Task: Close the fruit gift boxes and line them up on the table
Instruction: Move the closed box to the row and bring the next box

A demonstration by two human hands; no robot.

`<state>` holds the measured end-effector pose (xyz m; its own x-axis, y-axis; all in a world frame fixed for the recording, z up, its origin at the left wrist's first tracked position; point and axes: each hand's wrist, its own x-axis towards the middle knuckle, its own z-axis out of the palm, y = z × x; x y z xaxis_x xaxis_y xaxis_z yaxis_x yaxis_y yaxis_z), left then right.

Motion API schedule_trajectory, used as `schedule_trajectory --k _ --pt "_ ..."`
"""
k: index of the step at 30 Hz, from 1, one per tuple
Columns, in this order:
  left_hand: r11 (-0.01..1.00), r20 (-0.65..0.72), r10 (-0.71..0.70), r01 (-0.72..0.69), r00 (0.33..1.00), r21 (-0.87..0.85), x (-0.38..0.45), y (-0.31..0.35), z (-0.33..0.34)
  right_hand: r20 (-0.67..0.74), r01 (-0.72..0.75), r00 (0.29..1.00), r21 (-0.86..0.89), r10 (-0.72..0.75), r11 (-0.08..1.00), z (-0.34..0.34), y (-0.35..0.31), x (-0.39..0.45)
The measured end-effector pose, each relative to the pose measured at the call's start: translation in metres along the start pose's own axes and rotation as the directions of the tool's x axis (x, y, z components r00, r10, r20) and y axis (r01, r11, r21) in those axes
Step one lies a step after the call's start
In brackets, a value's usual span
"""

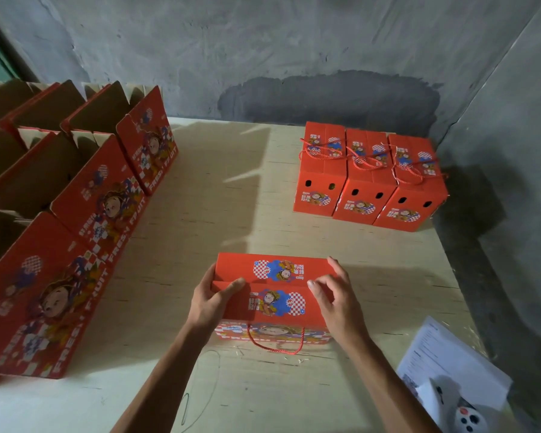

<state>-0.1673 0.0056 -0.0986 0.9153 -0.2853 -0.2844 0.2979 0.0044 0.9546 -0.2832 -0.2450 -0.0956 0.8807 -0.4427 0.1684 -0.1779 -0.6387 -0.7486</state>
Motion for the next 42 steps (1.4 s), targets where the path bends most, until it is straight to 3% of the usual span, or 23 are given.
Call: schedule_trajectory --k 8,11,18,23,26,31,34,37,39,42 --pt "0.997 -0.049 0.048 -0.046 0.998 0.058 -0.007 -0.002 0.001 0.112 -0.036 0.993 0.118 0.022 0.992 -0.010 0.003 0.005" --pt "0.997 -0.029 0.005 -0.002 1.000 0.073 -0.003 0.001 0.000 0.136 -0.053 0.990 0.113 0.037 0.992 -0.011 0.001 0.008" --pt "0.998 0.003 -0.054 0.054 0.999 0.040 -0.002 0.005 0.000 0.001 -0.065 0.998 0.085 0.066 0.994 0.001 -0.001 -0.003" --pt "0.999 0.008 -0.024 0.024 1.000 0.046 -0.006 0.006 -0.001 -0.022 -0.096 0.995 0.100 0.098 0.990 0.002 -0.004 -0.008" --pt "0.993 -0.039 0.050 -0.046 0.998 0.106 -0.015 0.000 0.001 -0.056 -0.185 0.979 0.182 0.198 0.966 0.002 -0.005 -0.013" --pt "0.980 -0.253 0.101 -0.053 0.962 0.190 -0.023 -0.004 -0.007 -0.071 -0.383 0.902 0.322 0.425 0.866 0.005 -0.011 -0.016" --pt "0.978 -0.268 0.122 -0.071 0.956 0.194 -0.020 -0.001 -0.008 -0.126 -0.350 0.915 0.228 0.384 0.909 0.006 -0.015 -0.016" --pt "0.980 -0.160 0.166 -0.145 0.973 0.135 -0.021 -0.007 -0.008 -0.164 -0.241 0.950 0.157 0.266 0.958 0.006 -0.016 -0.017" --pt "0.973 -0.096 0.199 -0.184 0.975 0.141 -0.024 -0.012 -0.010 -0.159 -0.207 0.960 0.160 0.232 0.965 0.004 -0.015 -0.017" --pt "0.972 -0.107 0.213 -0.200 0.971 0.119 -0.025 -0.015 -0.011 -0.164 -0.185 0.962 0.185 0.216 0.965 0.001 -0.011 -0.019"
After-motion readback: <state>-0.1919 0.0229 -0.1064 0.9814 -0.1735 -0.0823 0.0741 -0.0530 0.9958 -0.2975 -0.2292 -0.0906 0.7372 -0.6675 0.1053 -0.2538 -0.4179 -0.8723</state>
